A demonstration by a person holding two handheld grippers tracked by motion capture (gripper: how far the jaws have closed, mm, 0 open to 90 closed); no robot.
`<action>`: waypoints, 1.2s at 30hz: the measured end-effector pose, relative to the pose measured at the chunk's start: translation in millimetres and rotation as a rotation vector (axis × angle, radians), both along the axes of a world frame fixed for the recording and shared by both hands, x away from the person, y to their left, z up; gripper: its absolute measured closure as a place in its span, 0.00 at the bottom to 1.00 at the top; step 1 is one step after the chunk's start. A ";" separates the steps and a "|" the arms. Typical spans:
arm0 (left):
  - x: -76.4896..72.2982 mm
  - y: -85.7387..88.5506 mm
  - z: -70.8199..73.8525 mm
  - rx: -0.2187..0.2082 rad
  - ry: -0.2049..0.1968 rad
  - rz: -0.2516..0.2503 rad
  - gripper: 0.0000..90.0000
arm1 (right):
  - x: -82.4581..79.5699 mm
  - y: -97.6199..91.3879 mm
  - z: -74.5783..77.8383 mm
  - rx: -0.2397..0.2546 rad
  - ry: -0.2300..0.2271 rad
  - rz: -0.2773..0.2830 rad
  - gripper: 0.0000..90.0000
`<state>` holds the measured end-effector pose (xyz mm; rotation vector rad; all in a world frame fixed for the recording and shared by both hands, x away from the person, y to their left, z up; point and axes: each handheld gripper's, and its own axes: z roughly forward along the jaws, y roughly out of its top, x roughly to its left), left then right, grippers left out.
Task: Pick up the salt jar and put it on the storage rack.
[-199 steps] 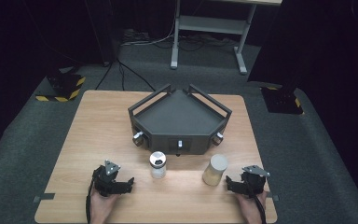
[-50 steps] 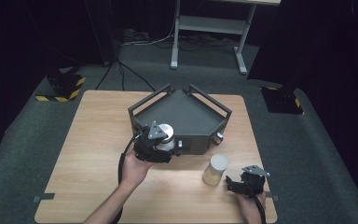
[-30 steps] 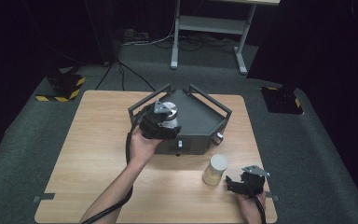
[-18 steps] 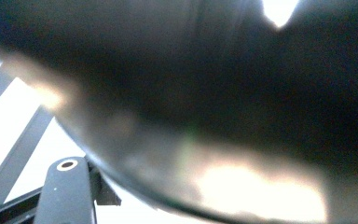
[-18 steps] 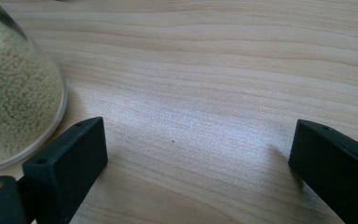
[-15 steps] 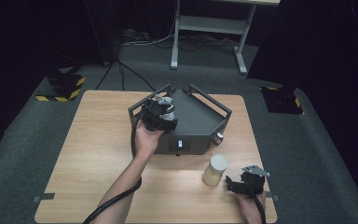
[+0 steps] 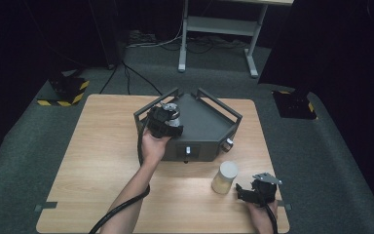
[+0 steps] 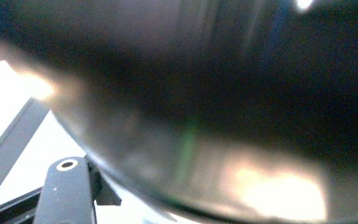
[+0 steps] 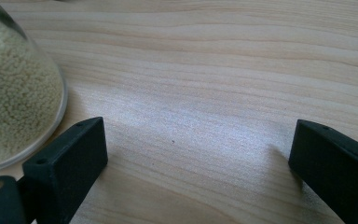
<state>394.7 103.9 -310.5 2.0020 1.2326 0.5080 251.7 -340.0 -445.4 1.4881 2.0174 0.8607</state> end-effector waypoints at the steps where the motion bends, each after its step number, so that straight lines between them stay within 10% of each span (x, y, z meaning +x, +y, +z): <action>1: 0.3 -0.1 -0.2 0.002 0.002 0.002 0.34 | 0.0 0.0 0.0 0.000 0.000 0.000 0.04; 29: -5.7 -2.7 -10.6 0.022 -0.023 0.015 0.33 | -0.2 -0.1 -0.2 0.000 -0.002 0.002 0.05; 36: -14.5 3.5 -9.7 0.006 -0.034 0.020 0.13 | -0.1 -0.2 -0.2 0.000 -0.001 0.002 0.05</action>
